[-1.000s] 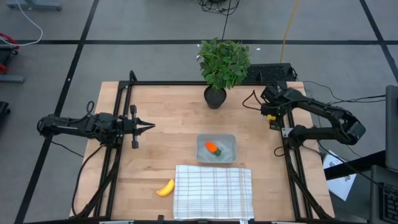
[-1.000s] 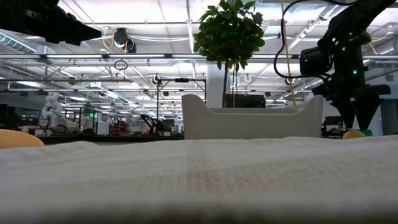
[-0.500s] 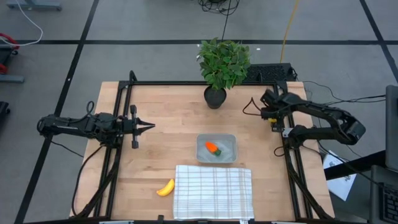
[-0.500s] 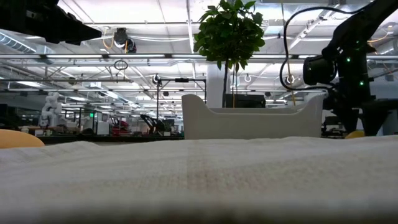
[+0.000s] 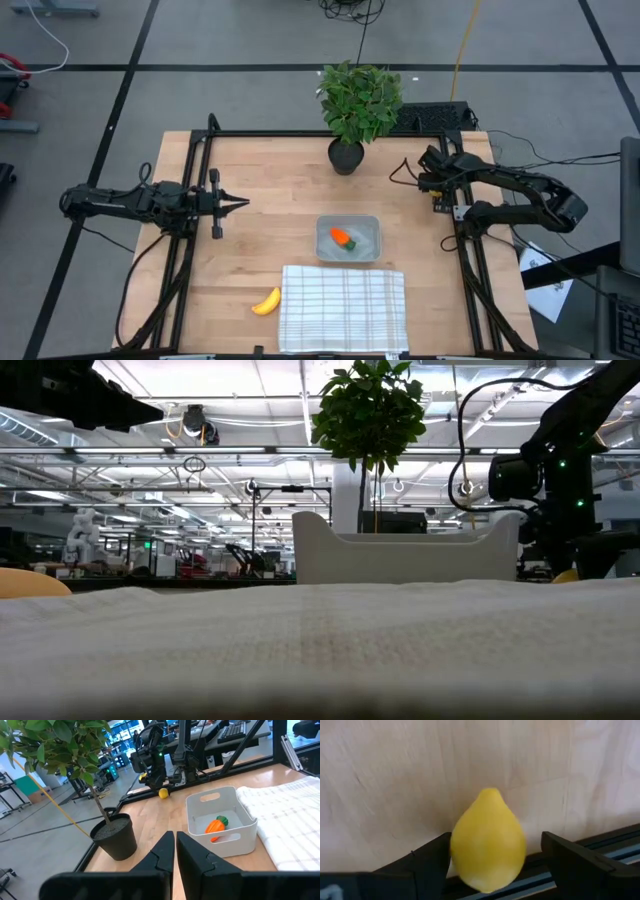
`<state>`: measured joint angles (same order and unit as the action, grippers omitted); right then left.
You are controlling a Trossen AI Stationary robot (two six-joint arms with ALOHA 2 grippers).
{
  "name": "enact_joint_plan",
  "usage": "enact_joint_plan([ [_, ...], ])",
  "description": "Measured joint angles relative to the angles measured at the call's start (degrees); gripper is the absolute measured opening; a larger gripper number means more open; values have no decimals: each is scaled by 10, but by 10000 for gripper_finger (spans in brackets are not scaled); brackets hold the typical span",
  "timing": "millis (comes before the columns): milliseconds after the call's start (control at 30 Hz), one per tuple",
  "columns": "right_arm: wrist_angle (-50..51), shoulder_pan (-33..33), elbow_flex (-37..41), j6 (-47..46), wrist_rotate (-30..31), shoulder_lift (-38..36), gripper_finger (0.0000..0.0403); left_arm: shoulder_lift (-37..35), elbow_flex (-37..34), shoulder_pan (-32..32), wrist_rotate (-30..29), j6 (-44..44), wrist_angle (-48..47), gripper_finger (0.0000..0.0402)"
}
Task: Pick and placing Produce into tupperware
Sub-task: Put the lemon into the bin
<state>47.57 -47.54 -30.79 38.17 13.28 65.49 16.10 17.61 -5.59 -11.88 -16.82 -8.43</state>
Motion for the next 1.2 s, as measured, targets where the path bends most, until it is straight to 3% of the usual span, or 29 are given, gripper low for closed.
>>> enact_joint_plan([
  [333,-13,0,0,-7,0,0,270,0,0,0,0,0,0,24],
  [700,-12,0,-1,-17,2,24,196,0,0,0,0,1,0,24],
  [1200,48,0,-65,-78,1,25,196,0,0,0,0,2,0,24],
])
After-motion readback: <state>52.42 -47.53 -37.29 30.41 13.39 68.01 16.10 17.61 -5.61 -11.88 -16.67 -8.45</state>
